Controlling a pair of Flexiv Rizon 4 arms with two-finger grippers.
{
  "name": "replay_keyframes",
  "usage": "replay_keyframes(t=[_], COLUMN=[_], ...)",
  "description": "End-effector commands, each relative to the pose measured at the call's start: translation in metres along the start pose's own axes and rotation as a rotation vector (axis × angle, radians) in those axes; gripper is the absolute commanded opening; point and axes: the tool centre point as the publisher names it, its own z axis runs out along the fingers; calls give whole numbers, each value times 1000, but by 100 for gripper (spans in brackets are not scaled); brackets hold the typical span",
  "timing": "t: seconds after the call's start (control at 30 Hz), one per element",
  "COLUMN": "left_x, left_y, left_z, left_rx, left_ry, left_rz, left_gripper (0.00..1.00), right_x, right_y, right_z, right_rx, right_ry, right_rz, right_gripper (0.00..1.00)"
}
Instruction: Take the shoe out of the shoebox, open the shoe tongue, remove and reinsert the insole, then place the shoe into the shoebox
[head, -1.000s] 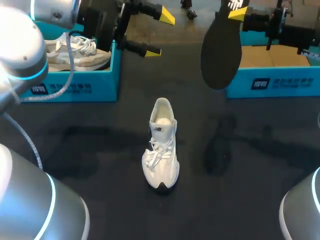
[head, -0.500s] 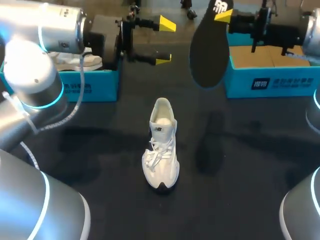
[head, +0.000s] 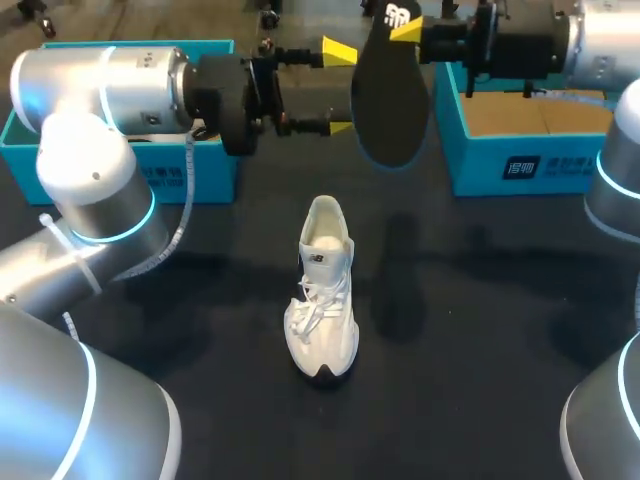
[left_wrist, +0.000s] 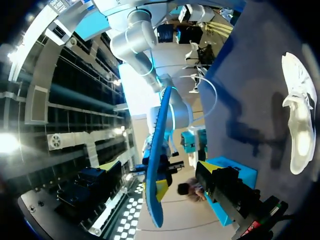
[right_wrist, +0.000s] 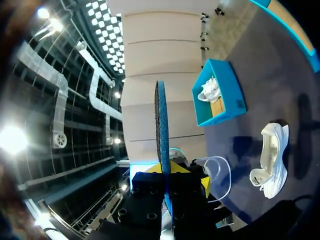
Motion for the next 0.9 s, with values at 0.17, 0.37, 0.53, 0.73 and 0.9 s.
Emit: replay_keyframes(t=[0.17, 0.37, 0.53, 0.73, 0.9], left_x=[4, 1, 3, 3, 4], left_y=[5, 10, 9, 4, 3], left_z=[12, 14, 13, 9, 9], left_rx=[1, -22, -21, -22, -25], left_ry=[-19, -36, -35, -34, -37], left_rz=[15, 23, 27, 33, 28], left_gripper=[100, 44, 0, 7, 0], right_x=[-7, -13, -17, -21, -22], right_y=[-1, -9, -12, -13, -10], right_z=[24, 30, 30, 28, 30], right_rx=[35, 40, 13, -4, 7], right_ry=[-7, -19, -12, 1, 1], right_rz=[26, 31, 38, 41, 45], right_gripper=[0, 0, 0, 0, 0])
